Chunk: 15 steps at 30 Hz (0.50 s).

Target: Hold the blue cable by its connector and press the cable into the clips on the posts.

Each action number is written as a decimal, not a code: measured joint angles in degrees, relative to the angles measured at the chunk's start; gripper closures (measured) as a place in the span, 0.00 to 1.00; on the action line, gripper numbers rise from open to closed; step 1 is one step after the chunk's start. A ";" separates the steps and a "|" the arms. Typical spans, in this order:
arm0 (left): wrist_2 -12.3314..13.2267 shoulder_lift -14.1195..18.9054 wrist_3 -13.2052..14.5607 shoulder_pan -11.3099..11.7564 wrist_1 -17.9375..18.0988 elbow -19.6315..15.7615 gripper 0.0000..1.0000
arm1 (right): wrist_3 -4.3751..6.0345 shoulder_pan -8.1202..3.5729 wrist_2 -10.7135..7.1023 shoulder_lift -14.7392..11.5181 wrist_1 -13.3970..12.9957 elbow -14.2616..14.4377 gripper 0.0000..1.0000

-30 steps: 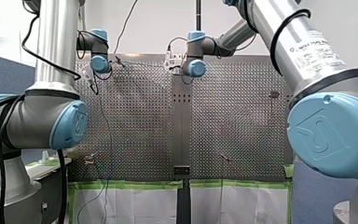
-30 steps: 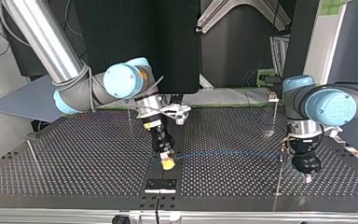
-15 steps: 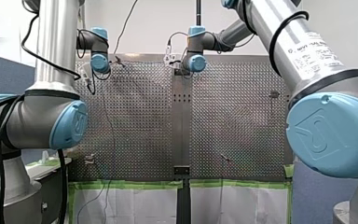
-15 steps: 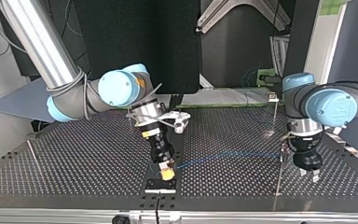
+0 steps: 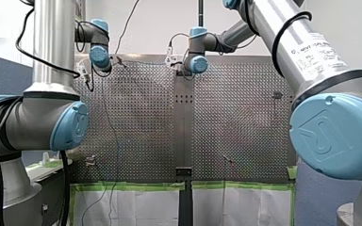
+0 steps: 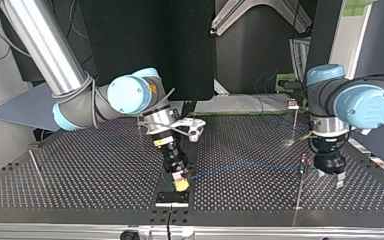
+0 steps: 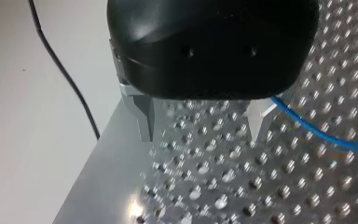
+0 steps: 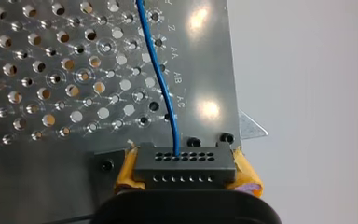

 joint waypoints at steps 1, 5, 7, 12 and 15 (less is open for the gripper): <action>0.42 0.49 -0.06 0.04 -0.52 -0.44 0.00 | 0.00 0.04 0.00 0.02 0.01 0.01 1.00; 2.52 2.78 -0.41 0.27 -2.81 -2.66 0.00 | -0.03 0.09 0.00 0.06 0.12 0.00 1.00; 3.39 3.82 -0.40 0.24 -3.84 -3.68 0.00 | -0.05 0.10 0.00 0.10 0.21 -0.02 1.00; 5.02 6.38 -0.27 -0.09 -6.40 -6.24 0.00 | -0.08 0.10 0.00 0.13 0.24 -0.04 1.00; 5.59 7.83 -0.45 -0.11 -7.87 -7.70 0.00 | -0.13 0.15 0.00 0.14 0.29 -0.03 1.00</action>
